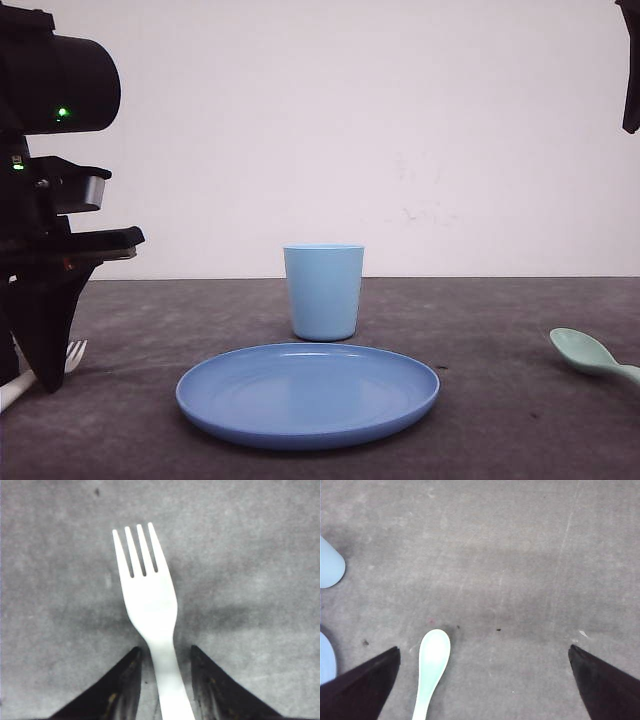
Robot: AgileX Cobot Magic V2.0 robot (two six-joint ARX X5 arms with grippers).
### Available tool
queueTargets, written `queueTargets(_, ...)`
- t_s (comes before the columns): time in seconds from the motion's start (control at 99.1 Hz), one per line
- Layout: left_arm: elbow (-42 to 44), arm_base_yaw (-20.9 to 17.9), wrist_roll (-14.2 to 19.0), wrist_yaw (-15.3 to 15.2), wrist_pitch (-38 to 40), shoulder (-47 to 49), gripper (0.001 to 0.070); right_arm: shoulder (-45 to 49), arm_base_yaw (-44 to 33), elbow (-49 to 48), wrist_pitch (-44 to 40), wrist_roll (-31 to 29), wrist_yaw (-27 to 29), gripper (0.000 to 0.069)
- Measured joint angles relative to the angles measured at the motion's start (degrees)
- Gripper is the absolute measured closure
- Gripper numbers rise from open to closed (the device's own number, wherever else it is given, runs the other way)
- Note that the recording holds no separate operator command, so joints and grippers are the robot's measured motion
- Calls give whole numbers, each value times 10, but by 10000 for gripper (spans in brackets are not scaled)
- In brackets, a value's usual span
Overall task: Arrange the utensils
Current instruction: 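Lower the left gripper onto the white fork and close on it, then lift the white fork with the left gripper over the blue cup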
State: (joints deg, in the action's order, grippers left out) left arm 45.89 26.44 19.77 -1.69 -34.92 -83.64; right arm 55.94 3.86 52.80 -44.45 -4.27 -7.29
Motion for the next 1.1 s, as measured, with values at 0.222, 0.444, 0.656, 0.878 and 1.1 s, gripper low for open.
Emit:
queueTargets(0.222, 1, 2, 0, -5, 4, 0, 669, 0, 0, 0, 0, 0, 0, 12)
queueTargets(0.444, 0, 9, -4, 0, 27, 7, 670, 0, 0, 0, 0, 0, 0, 12)
queueTargets(0.656, 0, 27, -7, 14, 143, 84, 670, 0, 0, 0, 0, 0, 0, 12)
queueTargets(0.878, 0, 38, -7, 42, 342, 121, 670, 0, 0, 0, 0, 0, 0, 12)
queueTargets(1.1, 0, 57, -10, 50, 541, 103, 670, 0, 0, 0, 0, 0, 0, 12)
